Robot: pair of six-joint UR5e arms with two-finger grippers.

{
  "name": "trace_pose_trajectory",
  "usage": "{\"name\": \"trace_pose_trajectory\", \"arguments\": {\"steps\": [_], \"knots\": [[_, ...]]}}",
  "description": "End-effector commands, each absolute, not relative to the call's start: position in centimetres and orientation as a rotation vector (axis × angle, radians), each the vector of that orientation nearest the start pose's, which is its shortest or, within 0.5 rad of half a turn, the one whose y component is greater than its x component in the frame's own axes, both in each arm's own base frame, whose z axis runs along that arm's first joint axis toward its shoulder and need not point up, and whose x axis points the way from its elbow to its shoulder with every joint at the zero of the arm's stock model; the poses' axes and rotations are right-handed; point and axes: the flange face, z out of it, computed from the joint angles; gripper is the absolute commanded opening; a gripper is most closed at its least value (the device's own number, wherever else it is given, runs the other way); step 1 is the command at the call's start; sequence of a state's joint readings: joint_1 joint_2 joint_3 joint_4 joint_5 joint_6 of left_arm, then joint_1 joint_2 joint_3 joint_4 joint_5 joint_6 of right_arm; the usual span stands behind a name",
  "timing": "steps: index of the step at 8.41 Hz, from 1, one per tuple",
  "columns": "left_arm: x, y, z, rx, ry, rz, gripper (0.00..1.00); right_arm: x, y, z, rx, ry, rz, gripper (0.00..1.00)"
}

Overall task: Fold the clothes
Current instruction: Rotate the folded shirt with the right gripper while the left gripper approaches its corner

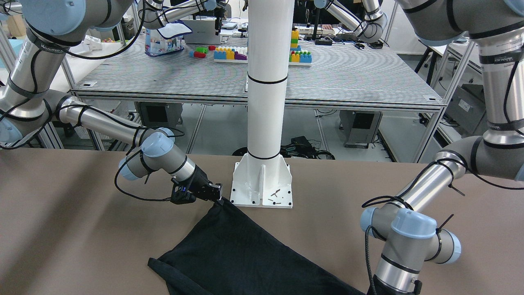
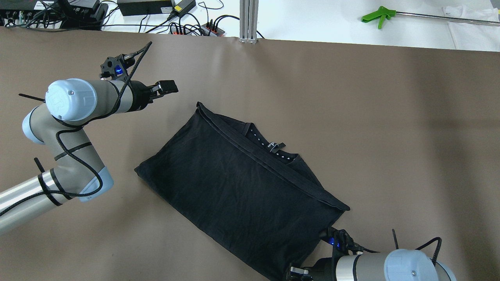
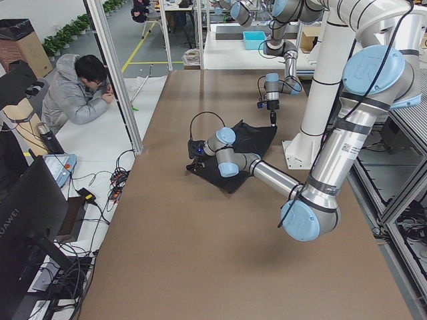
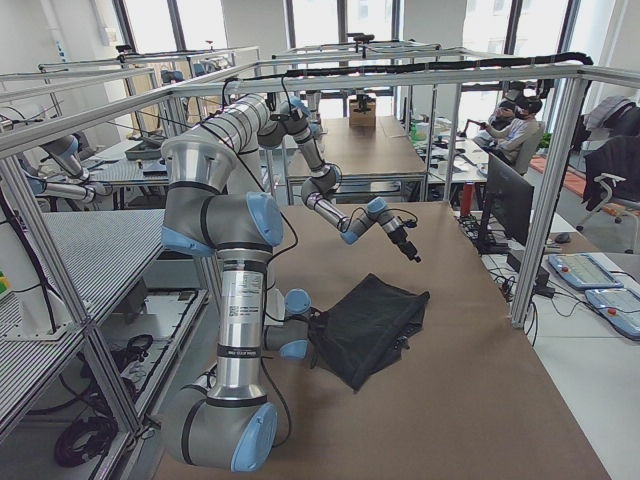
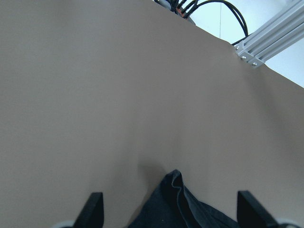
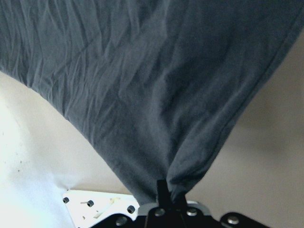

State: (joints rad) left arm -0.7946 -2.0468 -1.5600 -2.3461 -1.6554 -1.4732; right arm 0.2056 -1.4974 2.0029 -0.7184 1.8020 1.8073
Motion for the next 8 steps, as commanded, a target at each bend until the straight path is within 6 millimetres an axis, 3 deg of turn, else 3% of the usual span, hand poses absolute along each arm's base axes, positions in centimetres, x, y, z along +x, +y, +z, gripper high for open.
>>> {"name": "trace_pose_trajectory", "arguments": {"steps": [1, 3, 5, 8], "knots": [[38.3, -56.5, 30.1, 0.475, 1.172, -0.552, 1.00, -45.5, -19.9, 30.2, -0.212, -1.384, 0.204, 0.94], [38.7, -56.2, 30.3, 0.463, 1.171, -0.540, 1.00, -45.1, -20.8, 30.6, -0.187, -1.377, 0.230, 0.95], [38.7, -55.4, 29.1, 0.438, 1.201, -0.509, 1.00, -44.4, -23.5, 31.3, -0.151, -1.318, 0.292, 0.95], [38.2, -51.2, 28.4, 0.345, 1.193, -0.453, 1.00, -42.4, -27.8, 31.5, -0.083, -1.288, 0.367, 0.95]]}}
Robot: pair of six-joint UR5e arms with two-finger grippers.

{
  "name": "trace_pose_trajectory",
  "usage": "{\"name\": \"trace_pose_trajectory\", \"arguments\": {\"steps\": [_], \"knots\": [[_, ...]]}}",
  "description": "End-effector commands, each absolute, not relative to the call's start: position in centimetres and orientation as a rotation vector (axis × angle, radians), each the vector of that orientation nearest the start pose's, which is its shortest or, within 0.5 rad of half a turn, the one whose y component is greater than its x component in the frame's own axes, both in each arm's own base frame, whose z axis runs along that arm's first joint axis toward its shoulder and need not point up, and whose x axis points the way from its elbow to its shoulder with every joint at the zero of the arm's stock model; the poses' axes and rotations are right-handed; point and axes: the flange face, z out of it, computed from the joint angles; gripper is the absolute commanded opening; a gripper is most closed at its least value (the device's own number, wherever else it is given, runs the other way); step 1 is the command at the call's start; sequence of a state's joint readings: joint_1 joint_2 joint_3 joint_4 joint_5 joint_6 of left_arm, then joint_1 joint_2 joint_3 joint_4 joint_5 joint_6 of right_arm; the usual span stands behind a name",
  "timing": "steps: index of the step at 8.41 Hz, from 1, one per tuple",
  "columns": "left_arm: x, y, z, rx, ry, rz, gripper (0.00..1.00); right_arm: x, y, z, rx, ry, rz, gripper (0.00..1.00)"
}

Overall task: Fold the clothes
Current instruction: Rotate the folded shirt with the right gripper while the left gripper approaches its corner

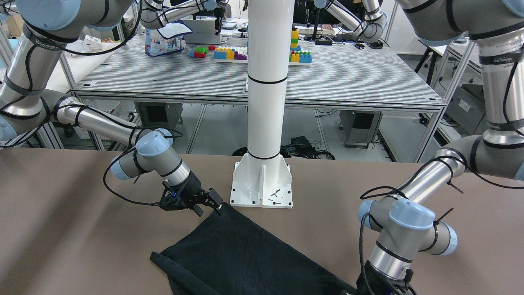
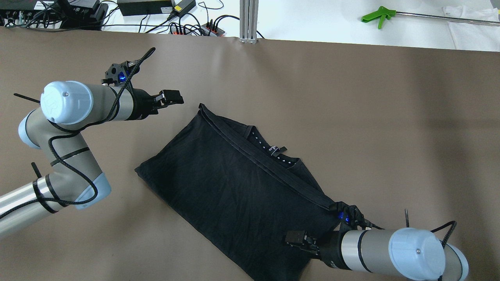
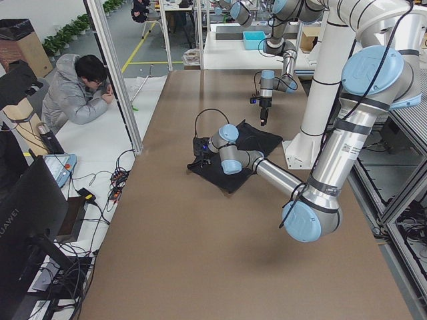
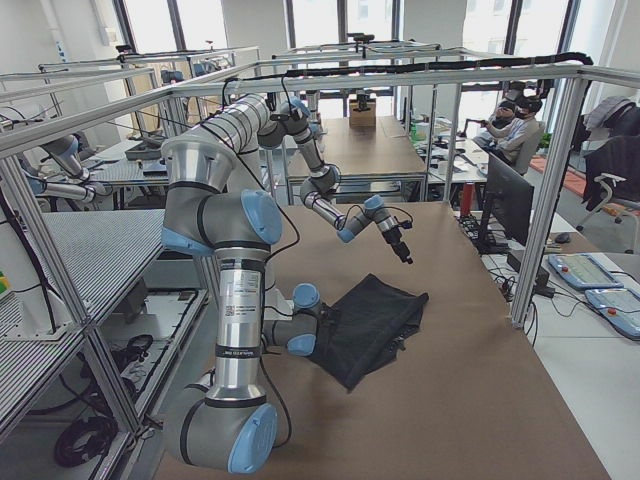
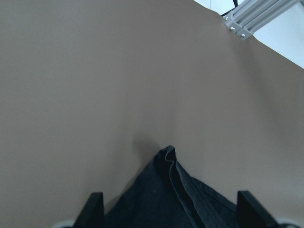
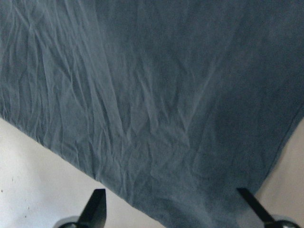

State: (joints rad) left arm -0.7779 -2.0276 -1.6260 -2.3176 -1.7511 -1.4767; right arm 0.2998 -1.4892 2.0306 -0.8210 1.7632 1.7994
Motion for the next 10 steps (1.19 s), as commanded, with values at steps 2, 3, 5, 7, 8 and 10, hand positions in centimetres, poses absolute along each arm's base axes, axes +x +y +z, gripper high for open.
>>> {"name": "trace_pose_trajectory", "arguments": {"steps": [2, 3, 5, 7, 8, 10], "knots": [[36.8, -48.0, 30.3, 0.310, 1.171, -0.445, 1.00, -41.2, -29.7, 30.9, -0.020, -1.304, 0.342, 0.94], [35.8, -46.3, 33.6, 0.312, 1.206, -0.423, 1.00, -40.8, -30.4, 31.0, 0.011, -1.300, 0.330, 0.94], [36.0, -45.4, 35.5, 0.306, 1.194, -0.420, 1.00, -40.4, -31.1, 31.2, 0.037, -1.295, 0.345, 0.94], [37.2, -43.7, 38.3, 0.300, 1.145, -0.398, 1.00, -40.2, -31.7, 31.3, 0.075, -1.291, 0.376, 0.94], [38.3, -43.0, 38.5, 0.303, 1.139, -0.395, 1.00, -40.2, -31.8, 31.3, 0.083, -1.289, 0.382, 0.94], [39.9, -41.4, 39.0, 0.305, 1.126, -0.385, 1.00, -40.3, -31.8, 31.5, 0.082, -1.286, 0.383, 0.94]]}}
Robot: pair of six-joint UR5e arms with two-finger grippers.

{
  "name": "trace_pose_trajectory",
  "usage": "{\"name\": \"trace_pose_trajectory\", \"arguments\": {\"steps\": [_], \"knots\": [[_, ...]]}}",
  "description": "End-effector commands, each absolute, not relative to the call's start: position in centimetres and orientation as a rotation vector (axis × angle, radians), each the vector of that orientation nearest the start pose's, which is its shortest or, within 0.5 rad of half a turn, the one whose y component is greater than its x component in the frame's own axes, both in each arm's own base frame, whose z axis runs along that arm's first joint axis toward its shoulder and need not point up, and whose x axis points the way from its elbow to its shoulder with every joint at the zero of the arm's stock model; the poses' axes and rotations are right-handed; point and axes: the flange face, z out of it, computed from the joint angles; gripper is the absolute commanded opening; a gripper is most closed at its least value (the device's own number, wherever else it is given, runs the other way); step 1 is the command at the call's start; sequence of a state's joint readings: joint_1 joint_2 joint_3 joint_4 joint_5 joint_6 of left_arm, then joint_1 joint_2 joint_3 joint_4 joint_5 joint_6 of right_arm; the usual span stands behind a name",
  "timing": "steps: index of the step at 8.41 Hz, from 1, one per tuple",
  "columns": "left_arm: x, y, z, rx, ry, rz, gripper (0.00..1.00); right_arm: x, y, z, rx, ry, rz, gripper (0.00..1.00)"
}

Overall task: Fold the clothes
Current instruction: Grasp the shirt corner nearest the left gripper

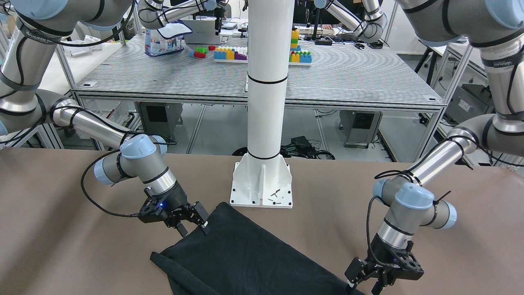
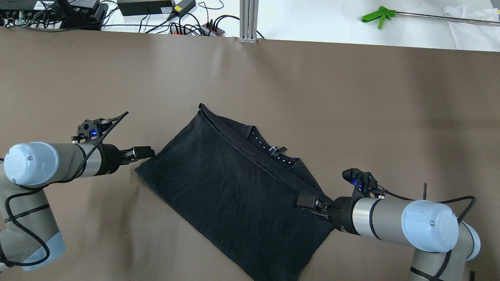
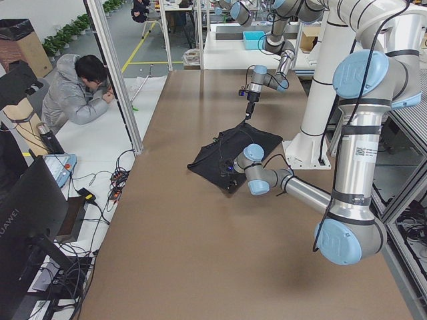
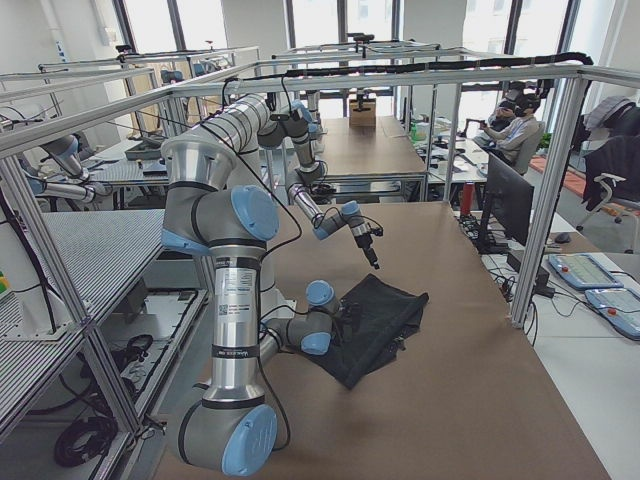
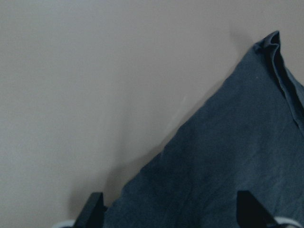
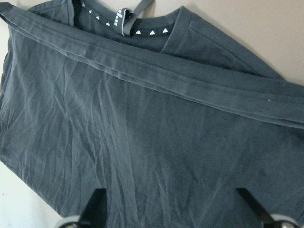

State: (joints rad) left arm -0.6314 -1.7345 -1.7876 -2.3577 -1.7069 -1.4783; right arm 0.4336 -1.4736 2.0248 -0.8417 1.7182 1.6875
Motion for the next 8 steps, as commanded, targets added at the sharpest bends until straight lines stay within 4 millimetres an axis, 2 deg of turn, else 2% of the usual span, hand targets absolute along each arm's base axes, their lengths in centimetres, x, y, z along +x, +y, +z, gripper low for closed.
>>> {"name": "trace_pose_trajectory", "arguments": {"steps": [1, 2, 8], "knots": [[40.4, -40.9, 39.2, 0.309, 1.120, -0.383, 1.00, -40.3, -31.9, 31.6, 0.083, -1.282, 0.385, 0.95], [40.6, -40.3, 40.4, 0.304, 1.100, -0.375, 1.00, -40.4, -31.9, 31.7, 0.089, -1.279, 0.390, 0.94], [42.5, -40.4, 42.4, 0.288, 1.062, -0.357, 0.99, -40.9, -32.2, 32.2, 0.114, -1.266, 0.409, 0.94]]}}
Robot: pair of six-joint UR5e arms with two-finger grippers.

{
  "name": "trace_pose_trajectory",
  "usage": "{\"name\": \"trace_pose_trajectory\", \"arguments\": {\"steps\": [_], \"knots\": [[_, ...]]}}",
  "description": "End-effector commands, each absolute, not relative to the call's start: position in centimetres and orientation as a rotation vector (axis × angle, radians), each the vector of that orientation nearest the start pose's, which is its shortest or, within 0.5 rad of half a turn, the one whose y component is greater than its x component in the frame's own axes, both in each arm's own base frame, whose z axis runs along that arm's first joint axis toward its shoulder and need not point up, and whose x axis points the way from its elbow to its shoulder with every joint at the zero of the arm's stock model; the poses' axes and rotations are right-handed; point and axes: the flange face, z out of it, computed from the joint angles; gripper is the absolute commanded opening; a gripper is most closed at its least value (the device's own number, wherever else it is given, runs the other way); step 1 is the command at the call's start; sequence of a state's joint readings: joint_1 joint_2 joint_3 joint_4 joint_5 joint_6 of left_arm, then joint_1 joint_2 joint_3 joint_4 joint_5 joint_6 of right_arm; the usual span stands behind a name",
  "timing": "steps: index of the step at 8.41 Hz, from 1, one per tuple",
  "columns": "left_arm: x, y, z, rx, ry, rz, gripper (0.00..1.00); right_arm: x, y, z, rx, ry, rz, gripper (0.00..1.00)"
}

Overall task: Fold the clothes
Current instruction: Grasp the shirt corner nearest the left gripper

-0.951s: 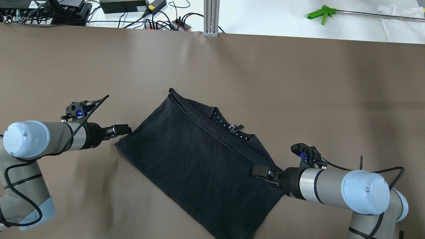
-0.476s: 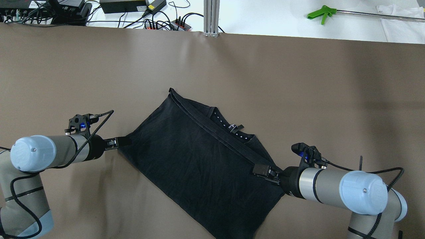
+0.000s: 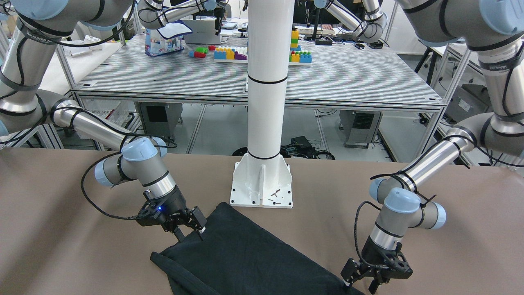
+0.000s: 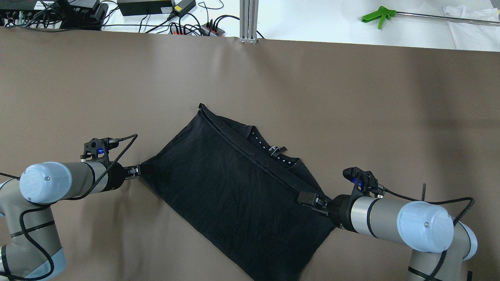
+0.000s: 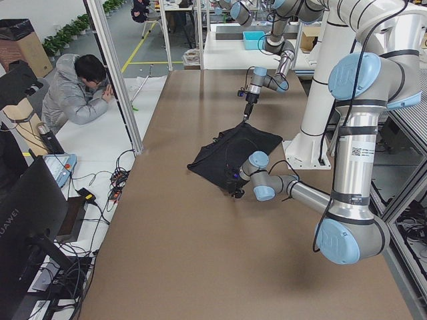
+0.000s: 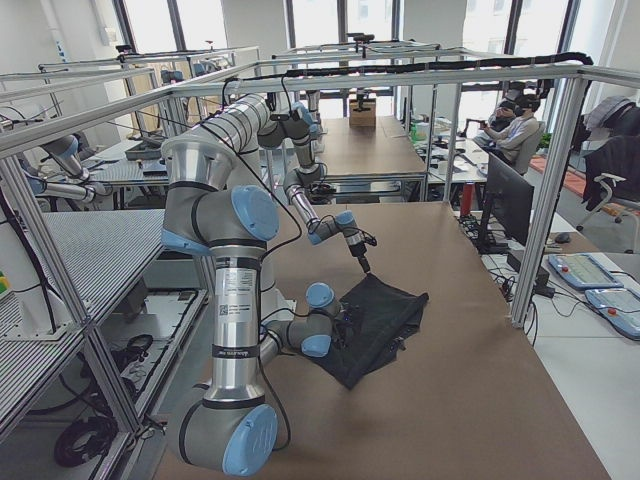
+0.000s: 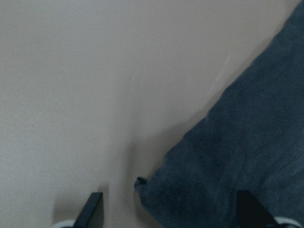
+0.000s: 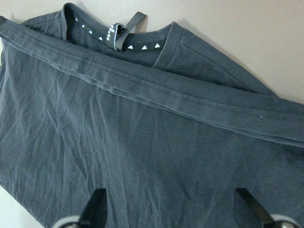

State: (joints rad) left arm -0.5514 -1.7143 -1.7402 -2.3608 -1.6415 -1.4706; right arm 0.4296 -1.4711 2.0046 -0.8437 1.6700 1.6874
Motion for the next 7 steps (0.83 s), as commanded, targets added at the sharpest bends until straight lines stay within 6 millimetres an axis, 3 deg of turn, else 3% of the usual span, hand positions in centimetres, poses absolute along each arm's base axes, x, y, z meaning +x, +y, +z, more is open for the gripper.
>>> {"name": "trace_pose_trajectory", "arguments": {"steps": [1, 2, 3, 4, 5, 7], "knots": [[42.4, -40.4, 42.5, 0.288, 1.058, -0.358, 0.95, -40.9, -32.2, 32.2, 0.114, -1.266, 0.409, 0.94], [42.4, -40.5, 42.5, 0.299, 1.055, -0.367, 0.83, -40.9, -32.3, 32.1, 0.113, -1.268, 0.410, 0.94], [42.4, -40.5, 42.5, 0.303, 1.054, -0.367, 0.40, -40.9, -32.3, 32.1, 0.113, -1.268, 0.410, 0.94], [42.7, -40.2, 42.4, 0.301, 1.056, -0.361, 0.05, -40.9, -32.3, 32.1, 0.113, -1.268, 0.410, 0.94], [42.9, -40.3, 42.2, 0.302, 1.059, -0.361, 0.00, -40.9, -32.3, 32.1, 0.113, -1.268, 0.410, 0.94], [43.5, -40.3, 40.9, 0.297, 1.083, -0.363, 0.00, -40.8, -32.3, 32.2, 0.114, -1.266, 0.412, 0.94]]}}
